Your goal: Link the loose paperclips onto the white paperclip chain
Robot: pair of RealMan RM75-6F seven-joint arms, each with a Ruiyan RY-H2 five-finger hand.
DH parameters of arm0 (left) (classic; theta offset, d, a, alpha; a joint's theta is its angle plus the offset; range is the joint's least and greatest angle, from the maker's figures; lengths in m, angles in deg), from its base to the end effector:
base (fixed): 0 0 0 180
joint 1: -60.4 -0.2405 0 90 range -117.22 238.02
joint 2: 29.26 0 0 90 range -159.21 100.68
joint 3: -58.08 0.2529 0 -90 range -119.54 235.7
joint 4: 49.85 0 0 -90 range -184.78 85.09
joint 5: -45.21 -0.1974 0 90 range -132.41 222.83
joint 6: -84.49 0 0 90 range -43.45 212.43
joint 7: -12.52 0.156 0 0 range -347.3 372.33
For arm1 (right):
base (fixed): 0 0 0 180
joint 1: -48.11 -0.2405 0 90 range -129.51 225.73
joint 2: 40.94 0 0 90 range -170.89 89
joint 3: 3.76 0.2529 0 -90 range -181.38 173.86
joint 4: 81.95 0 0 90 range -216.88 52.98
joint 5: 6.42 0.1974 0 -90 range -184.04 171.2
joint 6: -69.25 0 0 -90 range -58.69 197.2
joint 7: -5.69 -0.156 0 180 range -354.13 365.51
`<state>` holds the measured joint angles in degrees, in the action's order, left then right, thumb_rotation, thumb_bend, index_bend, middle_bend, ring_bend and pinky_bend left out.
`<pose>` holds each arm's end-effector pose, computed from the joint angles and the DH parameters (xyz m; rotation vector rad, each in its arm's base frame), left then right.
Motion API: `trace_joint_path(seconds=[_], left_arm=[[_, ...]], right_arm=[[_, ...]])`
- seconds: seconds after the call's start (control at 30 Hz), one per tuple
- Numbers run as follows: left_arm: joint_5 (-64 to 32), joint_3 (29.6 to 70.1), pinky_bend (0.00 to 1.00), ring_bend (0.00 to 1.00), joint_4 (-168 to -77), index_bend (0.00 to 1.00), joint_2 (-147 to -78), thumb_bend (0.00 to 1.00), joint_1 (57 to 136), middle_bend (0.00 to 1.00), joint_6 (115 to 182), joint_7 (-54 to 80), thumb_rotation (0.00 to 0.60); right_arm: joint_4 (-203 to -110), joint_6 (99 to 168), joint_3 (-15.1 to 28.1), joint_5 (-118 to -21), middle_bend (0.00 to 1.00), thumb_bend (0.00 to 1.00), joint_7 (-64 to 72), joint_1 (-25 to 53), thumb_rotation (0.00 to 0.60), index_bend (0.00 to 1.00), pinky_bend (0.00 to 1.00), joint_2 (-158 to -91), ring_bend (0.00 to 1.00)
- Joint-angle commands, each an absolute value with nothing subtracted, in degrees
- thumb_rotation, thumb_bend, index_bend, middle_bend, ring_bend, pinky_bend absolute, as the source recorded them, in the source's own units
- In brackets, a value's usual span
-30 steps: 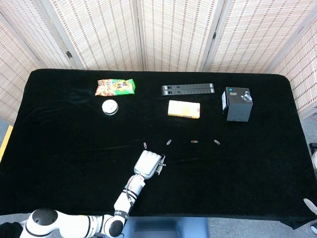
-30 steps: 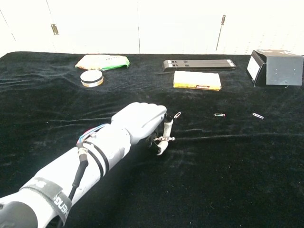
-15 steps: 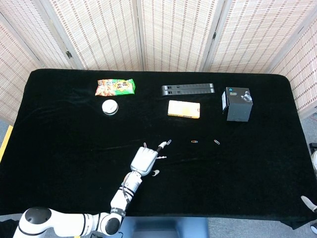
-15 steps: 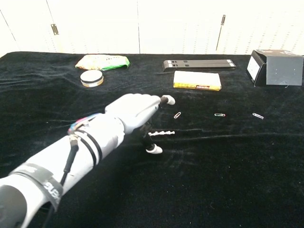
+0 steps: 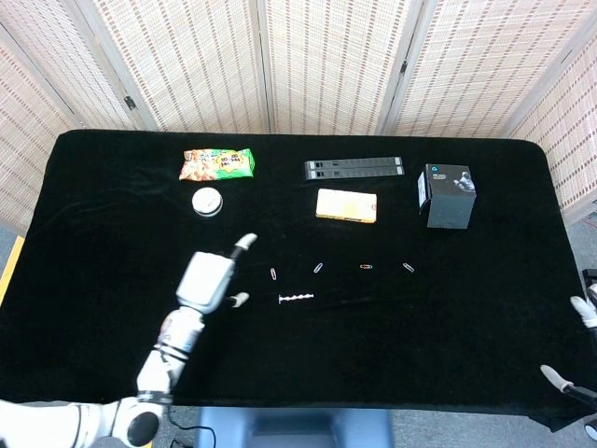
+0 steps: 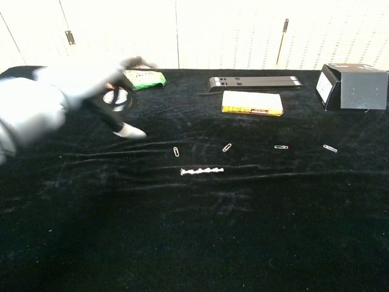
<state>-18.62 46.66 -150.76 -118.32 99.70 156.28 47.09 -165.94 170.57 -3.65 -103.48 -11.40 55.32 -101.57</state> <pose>-0.0977 0.3134 0.0223 -1.7230 -0.8326 -1.0769 -0.3182 -0.1131 0.2179 1.3166 -0.8665 1.0754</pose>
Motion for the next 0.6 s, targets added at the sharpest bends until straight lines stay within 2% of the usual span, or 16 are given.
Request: trace_joint_path(seconds=[0.03, 0.13, 0.2, 0.37, 0.47, 0.6], left_arm=[[-27.4, 52.6, 0.25, 0.26, -153.1, 0.16, -108.1, 0.23, 92.0, 0.29, 159.8, 35.5, 0.600], [-30.2, 55.4, 0.10, 0.11, -152.0, 0.15, -102.7, 0.23, 88.7, 0.17, 162.0, 33.1, 0.600], [-32.6, 56.7, 0.02, 0.04, -150.0, 0.15, -99.9, 0.23, 86.2, 0.12, 164.6, 30.0, 0.600], [-36.4, 59.4, 0.00, 0.04, -143.7, 0.17, -96.5, 0.23, 80.9, 0.12, 167.8, 15.8, 0.600], [-36.5, 59.7, 0.00, 0.04, -140.7, 0.17, -96.6, 0.23, 78.9, 0.12, 168.9, 14.8, 0.600], [-35.8, 59.0, 0.00, 0.04, -137.6, 0.18, -97.3, 0.23, 77.3, 0.14, 169.6, 12.6, 0.600]], right_arm=[[-167.3, 168.2, -3.7, -104.9, 0.00, 0.00, -7.5, 53.5, 0.594, 0.00, 0.00, -102.7, 0.00], [-167.7, 166.1, -3.6, -105.9, 0.00, 0.00, -5.9, 51.6, 0.599, 0.01, 0.00, -103.7, 0.00], [-167.4, 164.1, -3.1, -106.7, 0.00, 0.00, -4.0, 49.7, 0.600, 0.07, 0.00, -105.0, 0.00], [-169.7, 156.2, -1.7, -107.4, 0.00, 0.00, -0.1, 43.4, 0.600, 0.25, 0.00, -107.2, 0.00], [-172.7, 151.0, 0.3, -107.6, 0.00, 0.01, 3.9, 38.6, 0.600, 0.33, 0.00, -107.5, 0.00], [-176.7, 142.6, 3.1, -106.2, 0.00, 0.09, 9.8, 32.1, 0.600, 0.43, 0.00, -108.0, 0.00]])
